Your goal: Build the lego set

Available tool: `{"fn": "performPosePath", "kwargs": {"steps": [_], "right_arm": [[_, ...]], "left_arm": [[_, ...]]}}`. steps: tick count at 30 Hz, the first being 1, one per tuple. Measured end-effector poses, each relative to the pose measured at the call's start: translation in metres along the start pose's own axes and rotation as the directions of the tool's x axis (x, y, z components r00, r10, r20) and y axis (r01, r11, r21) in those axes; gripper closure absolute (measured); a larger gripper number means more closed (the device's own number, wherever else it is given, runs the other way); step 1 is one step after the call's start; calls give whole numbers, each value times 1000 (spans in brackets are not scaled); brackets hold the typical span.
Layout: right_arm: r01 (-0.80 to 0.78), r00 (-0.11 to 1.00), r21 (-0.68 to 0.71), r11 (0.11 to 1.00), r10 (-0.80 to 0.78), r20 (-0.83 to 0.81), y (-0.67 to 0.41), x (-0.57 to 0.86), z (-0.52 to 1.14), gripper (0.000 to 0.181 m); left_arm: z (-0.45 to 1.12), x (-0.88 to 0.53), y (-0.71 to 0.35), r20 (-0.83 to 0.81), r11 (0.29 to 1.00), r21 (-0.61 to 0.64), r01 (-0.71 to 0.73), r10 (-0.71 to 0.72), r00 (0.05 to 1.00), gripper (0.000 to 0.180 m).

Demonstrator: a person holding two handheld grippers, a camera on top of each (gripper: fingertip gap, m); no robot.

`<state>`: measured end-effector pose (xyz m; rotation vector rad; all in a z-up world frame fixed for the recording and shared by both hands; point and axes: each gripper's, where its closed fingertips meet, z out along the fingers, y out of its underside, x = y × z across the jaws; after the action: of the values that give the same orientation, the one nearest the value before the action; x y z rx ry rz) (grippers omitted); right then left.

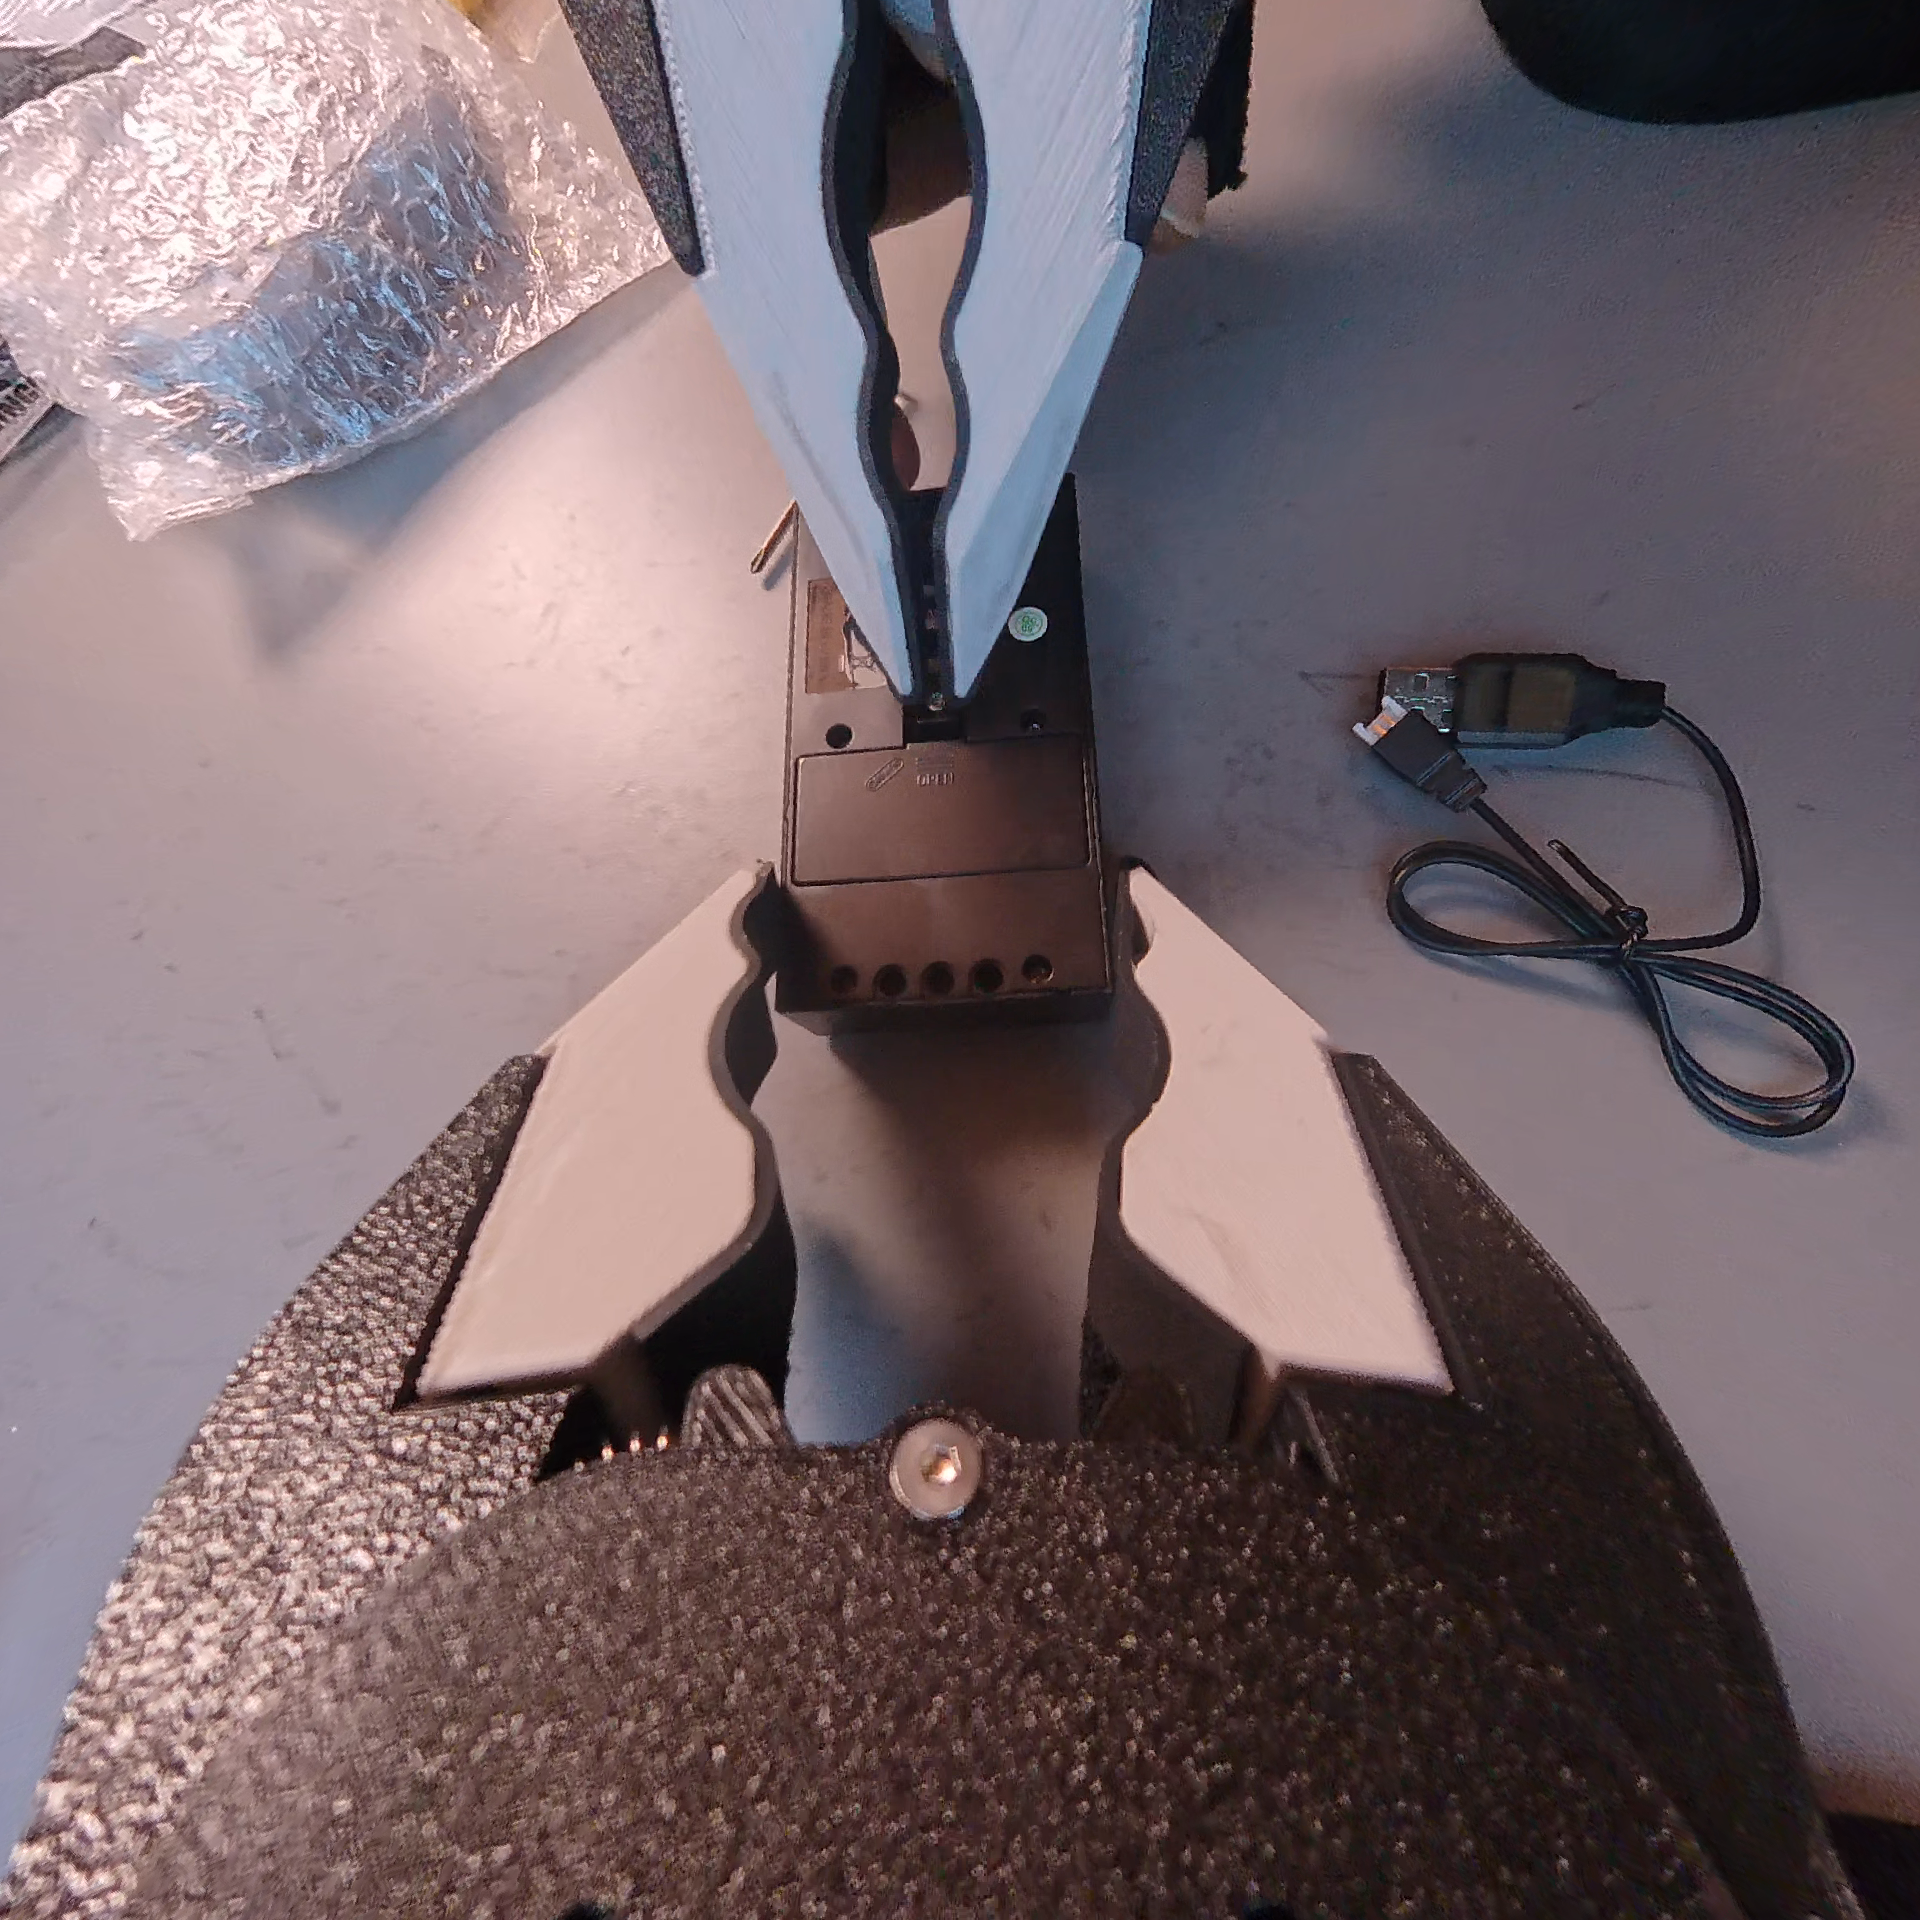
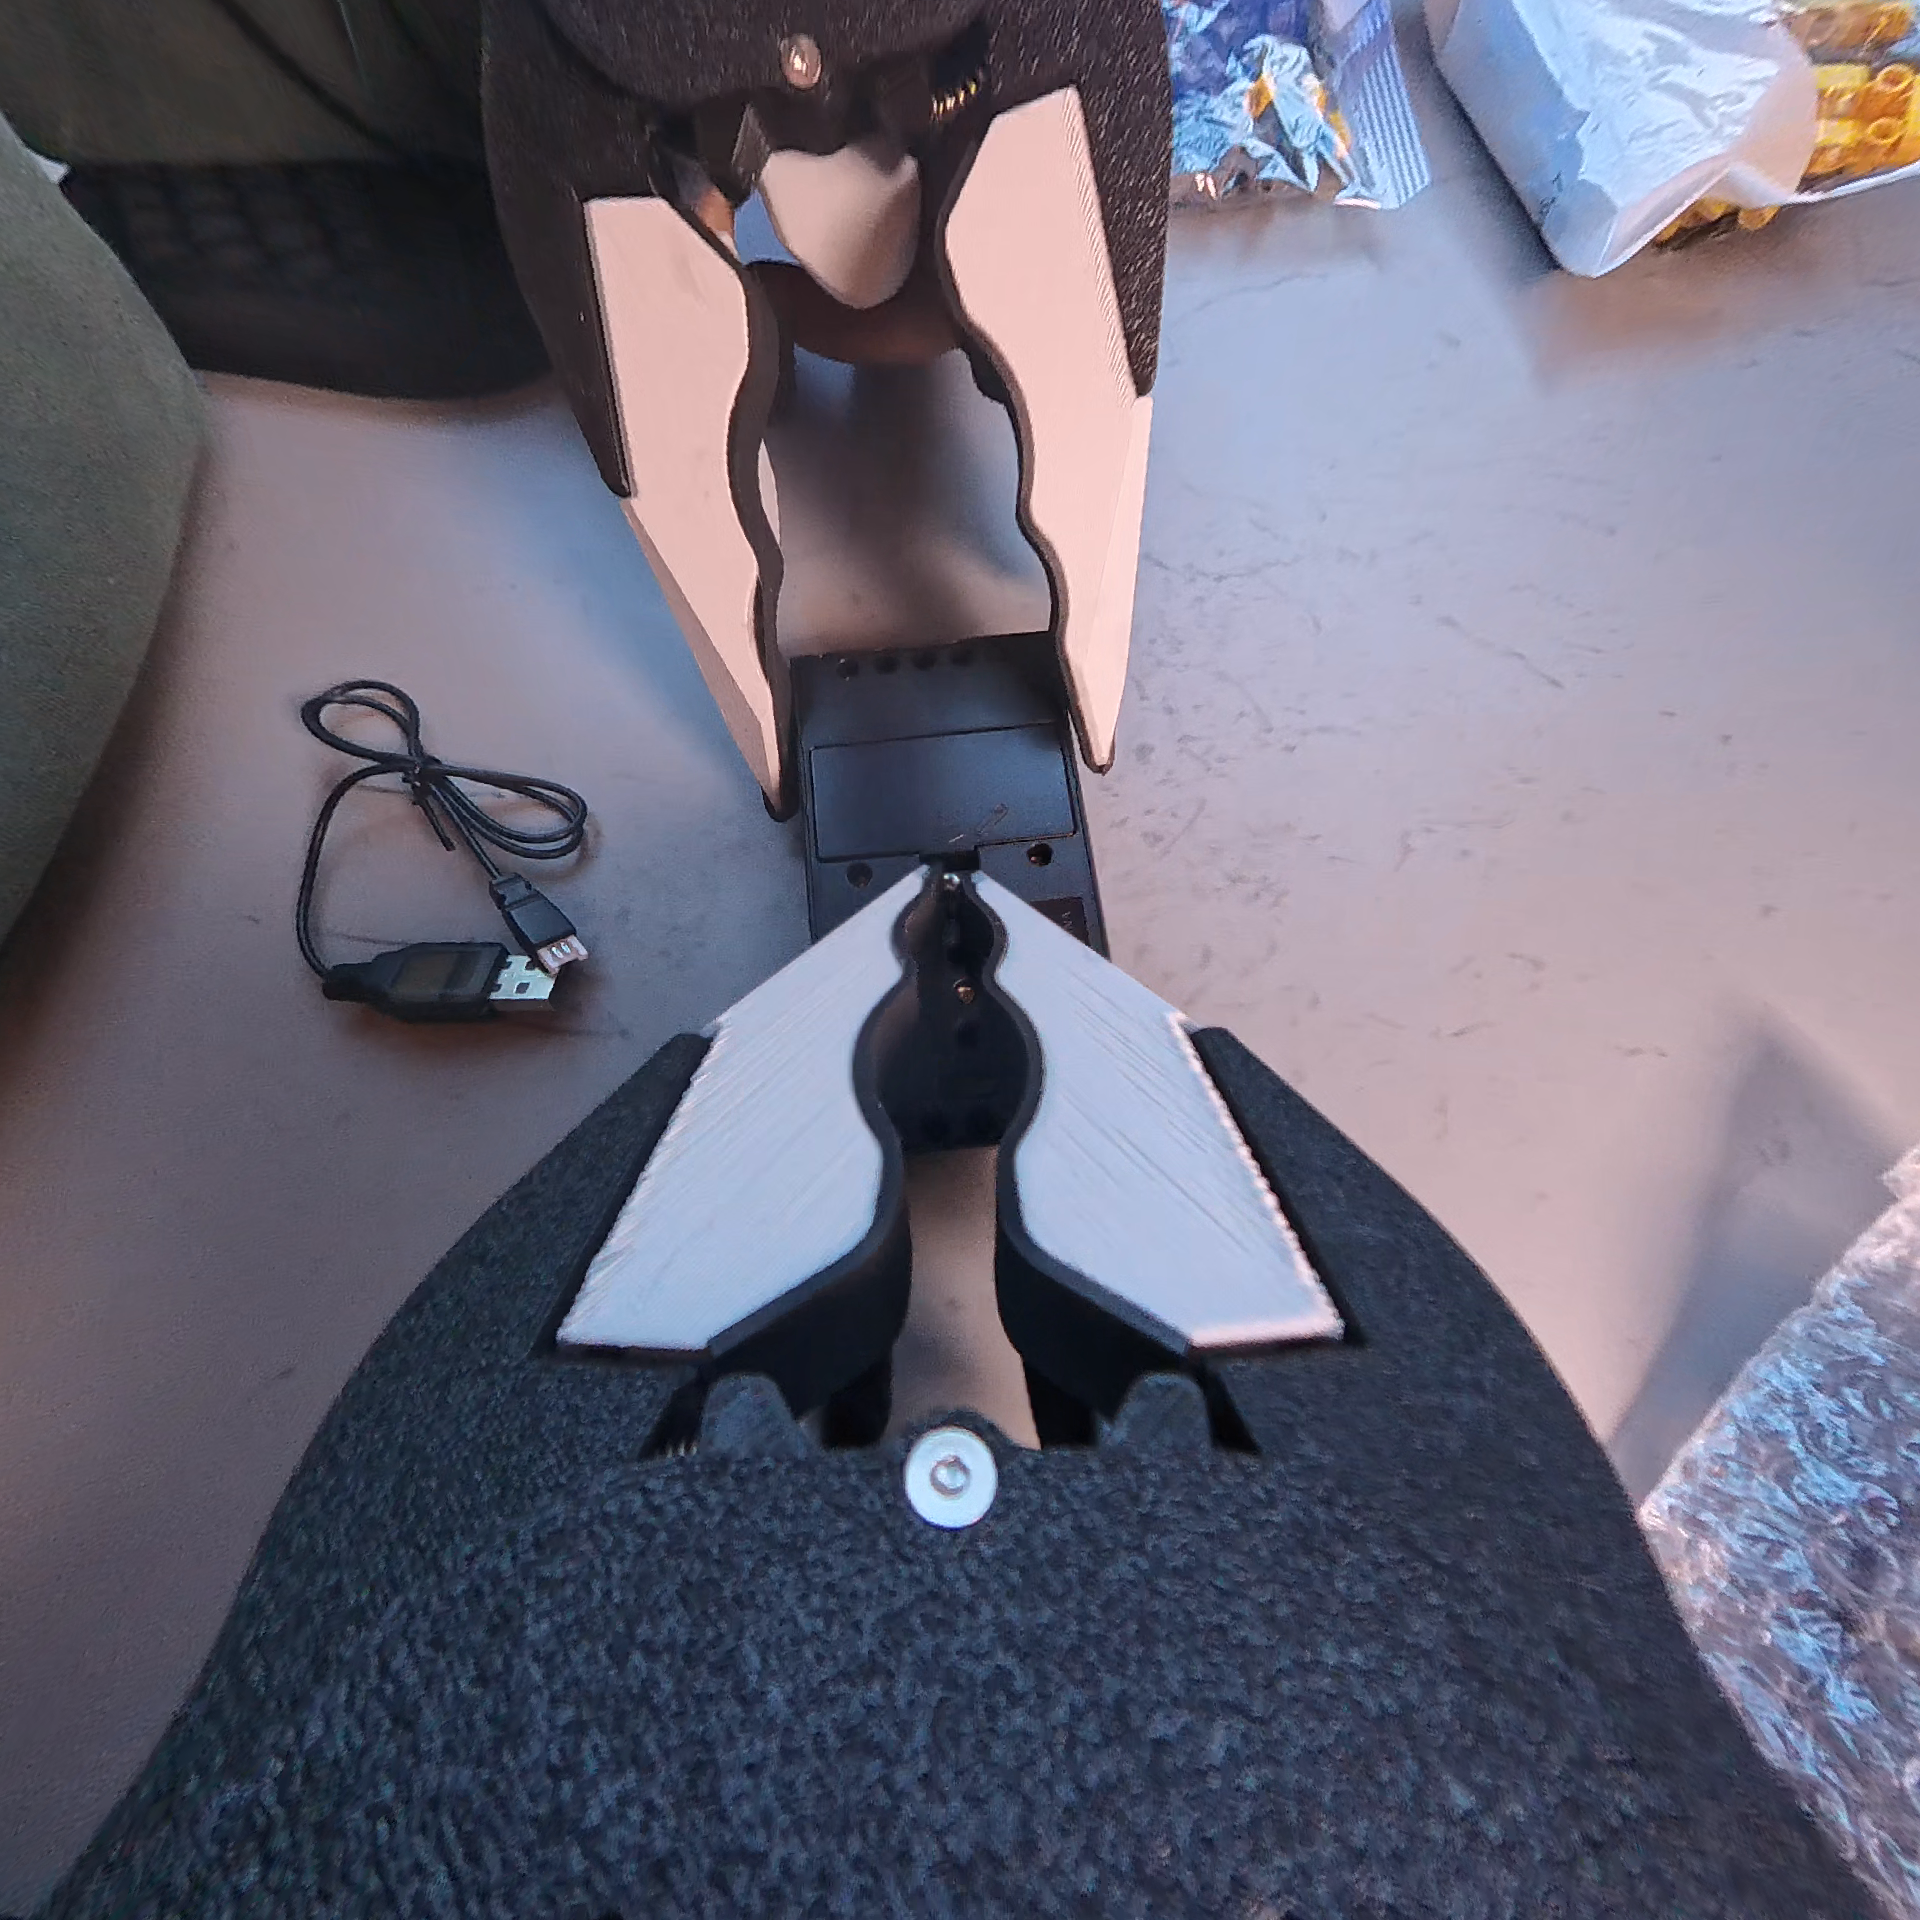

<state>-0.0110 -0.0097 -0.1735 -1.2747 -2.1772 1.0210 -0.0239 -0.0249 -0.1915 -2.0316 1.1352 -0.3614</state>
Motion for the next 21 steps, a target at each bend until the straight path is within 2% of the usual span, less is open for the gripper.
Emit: {"fn": "performPosePath", "kwargs": {"steps": [4, 9, 14, 18, 21], "right_arm": [[13, 1000, -23, 1000, -13, 6, 1, -4, 1, 174], [-11, 1000, -33, 999, 11, -14, 0, 0, 2, 180], [48, 998, -44, 998, -49, -36, -1, 0, 4, 181], [8, 1000, 20, 1000, -8, -10, -2, 1, 2, 181], [-51, 998, 130, 990, 47, 33, -19, 1, -7, 181]], "left_arm": [[0, 0, 0, 1, 1000, -1, -1, 1, 1000, 116], [0, 0, 1, -1, 1000, -3, -2, 2, 1000, 116], [0, 0, 3, -3, 1000, -12, -4, 4, 1000, 117], [0, -1, 3, -7, 1000, -11, 4, -4, 1000, 116], [0, -1, 4, -5, 1000, -14, 0, 0, 1000, 116]]}}
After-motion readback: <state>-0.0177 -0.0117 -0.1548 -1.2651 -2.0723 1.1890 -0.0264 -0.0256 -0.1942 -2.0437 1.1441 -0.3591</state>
